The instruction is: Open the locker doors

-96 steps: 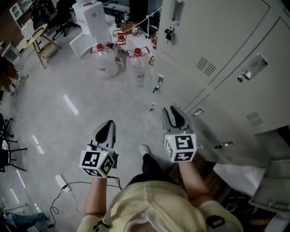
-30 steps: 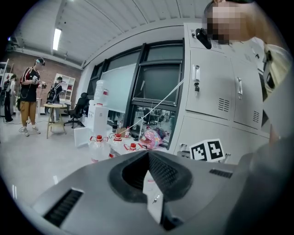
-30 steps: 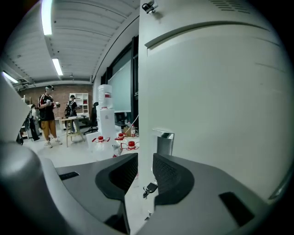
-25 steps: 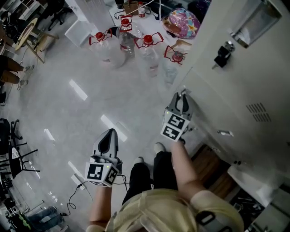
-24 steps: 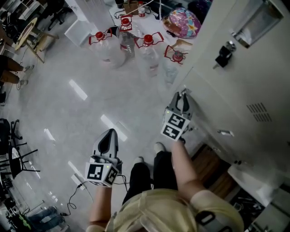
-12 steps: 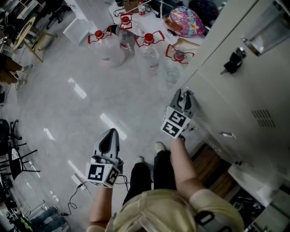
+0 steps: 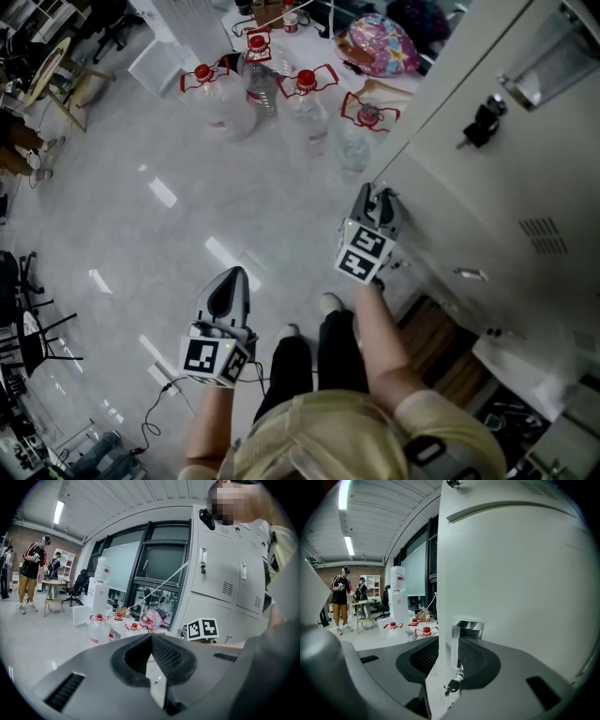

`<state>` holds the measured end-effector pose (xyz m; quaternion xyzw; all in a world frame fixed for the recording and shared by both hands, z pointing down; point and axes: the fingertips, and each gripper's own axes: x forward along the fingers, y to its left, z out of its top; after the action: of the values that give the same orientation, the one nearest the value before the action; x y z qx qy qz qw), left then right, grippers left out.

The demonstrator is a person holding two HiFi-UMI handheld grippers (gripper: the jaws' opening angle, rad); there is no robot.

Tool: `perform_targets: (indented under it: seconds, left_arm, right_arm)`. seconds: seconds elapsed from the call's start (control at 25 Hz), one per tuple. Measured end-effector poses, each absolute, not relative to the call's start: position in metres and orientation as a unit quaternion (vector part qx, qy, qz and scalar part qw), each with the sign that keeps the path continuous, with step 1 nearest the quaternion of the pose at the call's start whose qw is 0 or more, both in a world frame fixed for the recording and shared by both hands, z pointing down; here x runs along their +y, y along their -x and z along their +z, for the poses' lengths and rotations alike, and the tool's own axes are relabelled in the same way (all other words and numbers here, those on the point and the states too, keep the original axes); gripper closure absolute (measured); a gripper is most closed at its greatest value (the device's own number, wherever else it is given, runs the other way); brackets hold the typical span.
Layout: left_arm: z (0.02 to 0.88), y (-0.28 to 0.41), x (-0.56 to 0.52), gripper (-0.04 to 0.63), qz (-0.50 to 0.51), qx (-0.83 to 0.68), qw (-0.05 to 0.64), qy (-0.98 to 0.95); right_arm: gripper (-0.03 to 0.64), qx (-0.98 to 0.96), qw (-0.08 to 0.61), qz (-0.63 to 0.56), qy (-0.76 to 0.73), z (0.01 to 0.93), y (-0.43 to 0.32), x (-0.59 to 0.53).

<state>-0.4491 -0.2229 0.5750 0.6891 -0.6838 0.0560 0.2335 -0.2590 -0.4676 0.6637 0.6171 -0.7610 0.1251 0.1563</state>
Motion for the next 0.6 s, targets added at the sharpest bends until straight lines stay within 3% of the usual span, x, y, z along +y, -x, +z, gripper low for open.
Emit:
perform_targets:
  seconds: [0.6]
  left_arm:
    - [0.566,0.448,-0.192,0.603,0.051,-0.660,0.223,-0.716]
  right_arm:
    - [0.505,-0.785,0.187,0.132,-0.576,0.667,0.268,-0.374]
